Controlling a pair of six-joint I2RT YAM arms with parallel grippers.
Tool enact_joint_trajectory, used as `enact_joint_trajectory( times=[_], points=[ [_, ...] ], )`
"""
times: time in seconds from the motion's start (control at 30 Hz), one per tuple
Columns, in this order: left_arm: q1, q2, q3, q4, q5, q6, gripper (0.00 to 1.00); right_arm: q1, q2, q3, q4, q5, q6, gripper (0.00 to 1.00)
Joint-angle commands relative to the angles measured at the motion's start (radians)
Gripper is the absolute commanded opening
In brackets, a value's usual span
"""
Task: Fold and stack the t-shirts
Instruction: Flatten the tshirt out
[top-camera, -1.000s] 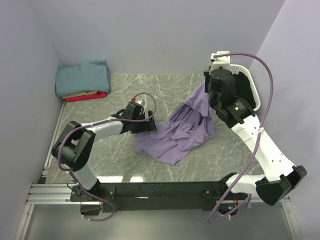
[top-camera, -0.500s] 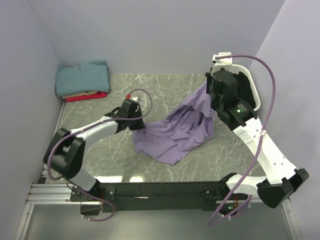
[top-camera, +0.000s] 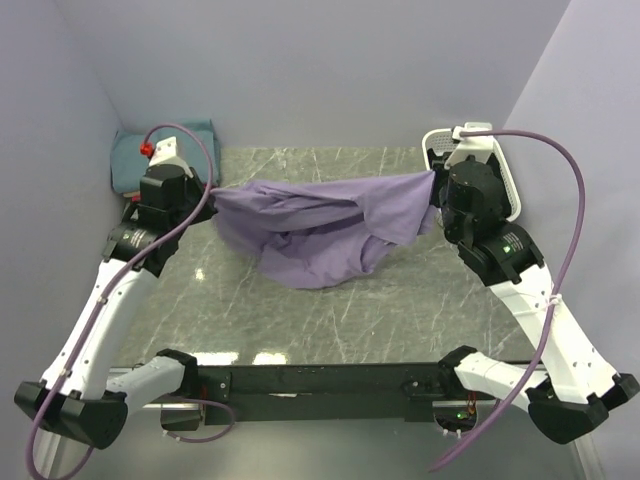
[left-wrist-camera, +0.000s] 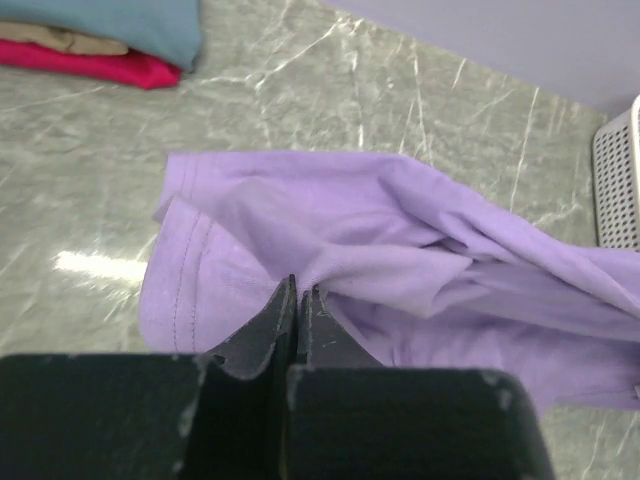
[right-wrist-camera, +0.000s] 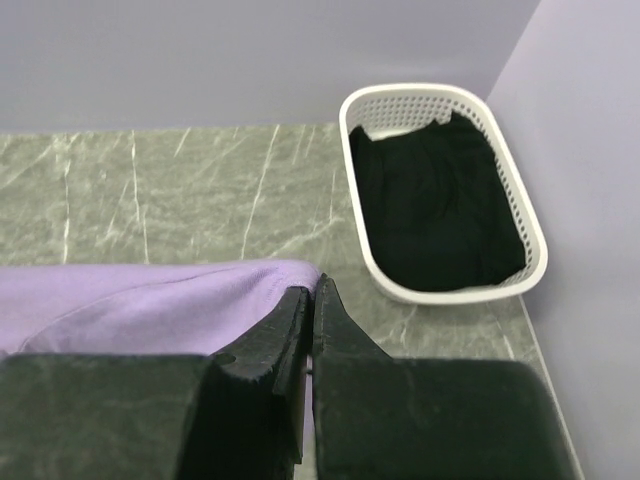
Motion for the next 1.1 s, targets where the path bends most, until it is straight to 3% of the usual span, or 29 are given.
enact_joint_trajectory(
  times=[0.0,0.1,0.27,0.3,0.33,0.4,0.43,0.47,0.63,0.83,1.07],
  points=[
    [0.003,-0.02,0.043,-0.19,0.003,0.05,0.01,-0.006,-0.033,-0.014,-0.064,-0.029,0.075,0.0],
    [0.003,-0.04,-0.023,-0.211,0.067,0.027,0.01,-0.006,-0.032,-0.034,-0.123,-0.079,0.132,0.0],
    [0.002,-0.103,-0.28,-0.125,0.26,-0.044,0.07,-0.006,-0.044,-0.128,-0.126,-0.118,0.189,0.0],
    [0.0,-0.108,-0.337,-0.111,0.299,-0.053,0.16,-0.005,-0.043,-0.137,-0.127,-0.135,0.194,0.0],
    [-0.01,-0.112,-0.36,-0.094,0.314,-0.073,0.33,-0.005,-0.043,-0.158,-0.13,-0.141,0.197,0.0],
    [-0.032,-0.118,-0.402,-0.082,0.305,-0.082,0.38,-0.006,-0.038,-0.182,-0.129,-0.143,0.212,0.0],
    [-0.05,-0.117,-0.406,-0.082,0.296,-0.092,0.56,-0.006,-0.033,-0.2,-0.13,-0.138,0.215,0.0],
    [-0.058,-0.112,-0.406,-0.085,0.284,-0.095,0.67,-0.005,-0.023,-0.206,-0.135,-0.129,0.227,0.0],
    [-0.093,-0.08,-0.391,-0.035,0.264,-0.104,0.9,-0.005,0.029,-0.234,-0.124,-0.102,0.233,0.0],
    [-0.1,0.05,-0.353,0.064,0.268,-0.064,0.97,-0.006,0.045,-0.234,-0.095,-0.117,0.23,0.0],
    [-0.115,0.158,-0.389,0.125,0.205,-0.038,0.97,-0.009,0.057,-0.226,-0.084,-0.122,0.204,0.0]
  ],
)
